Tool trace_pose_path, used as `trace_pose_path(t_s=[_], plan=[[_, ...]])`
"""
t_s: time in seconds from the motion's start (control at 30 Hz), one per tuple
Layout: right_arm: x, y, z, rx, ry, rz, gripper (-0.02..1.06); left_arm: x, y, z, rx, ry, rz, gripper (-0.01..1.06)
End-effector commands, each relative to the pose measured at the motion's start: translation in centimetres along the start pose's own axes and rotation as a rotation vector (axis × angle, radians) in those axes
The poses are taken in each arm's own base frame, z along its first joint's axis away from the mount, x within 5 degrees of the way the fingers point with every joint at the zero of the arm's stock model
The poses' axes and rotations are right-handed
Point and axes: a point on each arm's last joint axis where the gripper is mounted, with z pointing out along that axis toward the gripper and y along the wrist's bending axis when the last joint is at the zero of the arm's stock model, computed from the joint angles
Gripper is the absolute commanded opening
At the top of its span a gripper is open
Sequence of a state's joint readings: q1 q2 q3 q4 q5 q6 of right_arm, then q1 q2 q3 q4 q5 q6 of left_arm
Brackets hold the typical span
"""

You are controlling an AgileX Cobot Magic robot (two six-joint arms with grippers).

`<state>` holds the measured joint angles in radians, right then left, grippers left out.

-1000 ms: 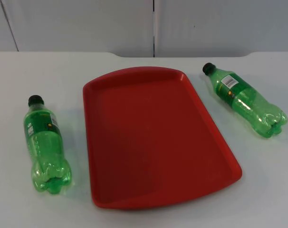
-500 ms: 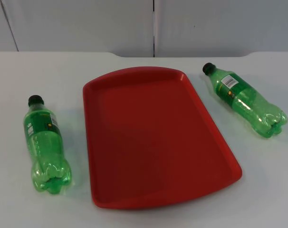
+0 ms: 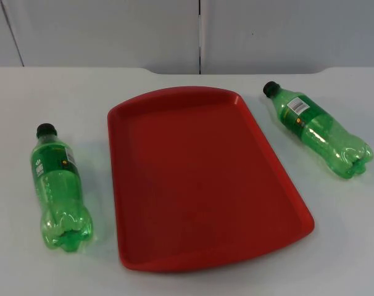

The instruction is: Place the bottle upright on the tray.

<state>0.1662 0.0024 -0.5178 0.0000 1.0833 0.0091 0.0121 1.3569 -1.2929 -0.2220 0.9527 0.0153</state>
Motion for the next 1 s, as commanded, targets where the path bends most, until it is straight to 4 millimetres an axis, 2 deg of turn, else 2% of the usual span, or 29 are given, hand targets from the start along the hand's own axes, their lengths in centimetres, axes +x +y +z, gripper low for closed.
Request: trace_pose_path(t_s=[0.0, 0.13, 0.2, 0.3, 0.33, 0.47, 0.7, 0.97], plan=[[0.0, 0.0, 0.0, 0.007, -0.004, 0.003, 1.05, -0.7, -0.3, 1.1, 0.022, 0.061, -0.036, 1.05], [0.0, 0.0, 0.0, 0.007, -0.004, 0.003, 1.05, -1.2, -0.1, 4.7, -0.028, 0.141, -0.108, 1.05], [0.0, 0.0, 0.0, 0.007, -0.004, 0.003, 1.05, -1.2, 0.0, 5.4, -0.050, 0.154, -0.124, 1.05], [0.0, 0.0, 0.0, 0.007, -0.004, 0.003, 1.05, -0.8, -0.1, 7.8, -0.128, 0.225, -0.145, 1.05], [0.0, 0.0, 0.0, 0.007, -0.004, 0.003, 1.05, -0.8, -0.1, 7.8, -0.128, 0.225, -0.145, 1.05], [0.0, 0.0, 0.0, 0.007, -0.004, 0.003, 1.05, 0.2, -1.0, 11.4, -0.176, 0.325, -0.187, 1.05], [0.0, 0.0, 0.0, 0.007, -0.004, 0.003, 1.05, 0.6, -1.6, 13.9, -0.205, 0.322, -0.232, 1.05], [0.0, 0.0, 0.0, 0.007, -0.004, 0.003, 1.05, 1.3, -0.7, 16.7, -0.291, 0.342, -0.266, 1.05]])
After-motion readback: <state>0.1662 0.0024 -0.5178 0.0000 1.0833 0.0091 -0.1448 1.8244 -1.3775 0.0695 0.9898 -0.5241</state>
